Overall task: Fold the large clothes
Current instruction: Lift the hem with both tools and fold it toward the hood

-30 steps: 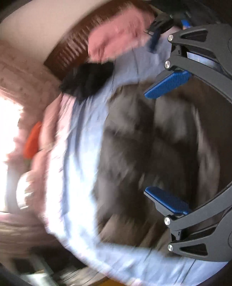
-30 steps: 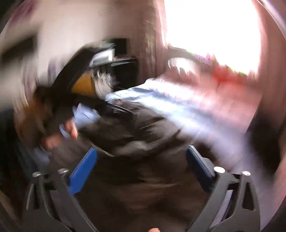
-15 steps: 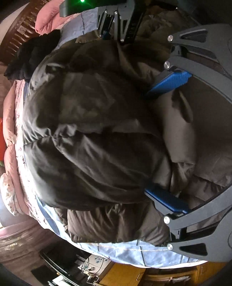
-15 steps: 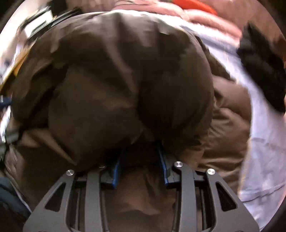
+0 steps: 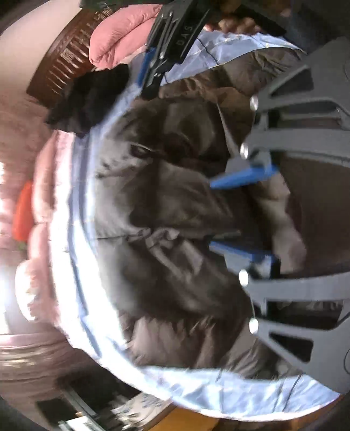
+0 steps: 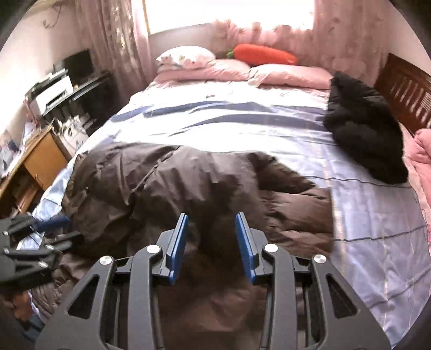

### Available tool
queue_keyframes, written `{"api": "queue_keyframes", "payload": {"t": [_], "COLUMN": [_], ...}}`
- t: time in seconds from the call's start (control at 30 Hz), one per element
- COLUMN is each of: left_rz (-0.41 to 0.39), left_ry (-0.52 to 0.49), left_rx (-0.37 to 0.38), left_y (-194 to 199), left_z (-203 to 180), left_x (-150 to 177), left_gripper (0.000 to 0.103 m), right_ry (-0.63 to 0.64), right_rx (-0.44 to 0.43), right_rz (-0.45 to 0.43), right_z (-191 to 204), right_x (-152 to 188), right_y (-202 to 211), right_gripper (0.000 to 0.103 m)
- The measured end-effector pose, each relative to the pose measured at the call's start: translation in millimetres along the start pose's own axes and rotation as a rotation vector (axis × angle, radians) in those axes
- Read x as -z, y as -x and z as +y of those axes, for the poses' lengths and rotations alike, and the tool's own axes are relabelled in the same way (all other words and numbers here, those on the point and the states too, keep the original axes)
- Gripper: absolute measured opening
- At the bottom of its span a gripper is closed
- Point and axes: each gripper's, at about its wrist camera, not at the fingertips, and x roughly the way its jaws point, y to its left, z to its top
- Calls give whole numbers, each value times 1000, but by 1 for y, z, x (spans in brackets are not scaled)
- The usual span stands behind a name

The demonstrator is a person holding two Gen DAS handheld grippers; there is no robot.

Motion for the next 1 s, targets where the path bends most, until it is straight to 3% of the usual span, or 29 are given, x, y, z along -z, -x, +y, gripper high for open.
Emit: {"api": "queue_keyframes", "payload": {"t": [0.07, 0.1, 0.23, 0.5, 0.63, 0.77, 0.93, 1.0], "left_rz": [5, 4, 27, 113, 72, -41, -44, -21], "left_ry": [7, -2, -41, -28, 10, -44, -27, -37], "left_rx": [-29, -45, -97, -125, -89, -106, -111, -126], "left_y": [-13, -17, -37, -73, -52, -11, 1, -6], "left_z": [5, 4, 1, 12, 12, 7, 18, 19], "left_x": [0, -1, 1, -2, -7, -4, 8, 13], "left_gripper": [37, 37, 39, 39, 37, 37, 37, 37], "right_ry": [13, 23, 31, 89, 17, 78, 94, 153], "right_rx": [12, 25, 85, 129, 94, 118, 33, 57], "right_rz": [38, 54, 131, 167, 99, 8, 48, 51], "right_z": [11, 30, 39, 54, 50, 65, 87, 97], "right_x": [6, 8, 25, 34, 29, 41, 74, 80], "right_y": [-18, -8, -35, -60, -25, 24, 39, 31], "right_gripper": [37, 37, 37, 40, 39, 39, 39, 39]}}
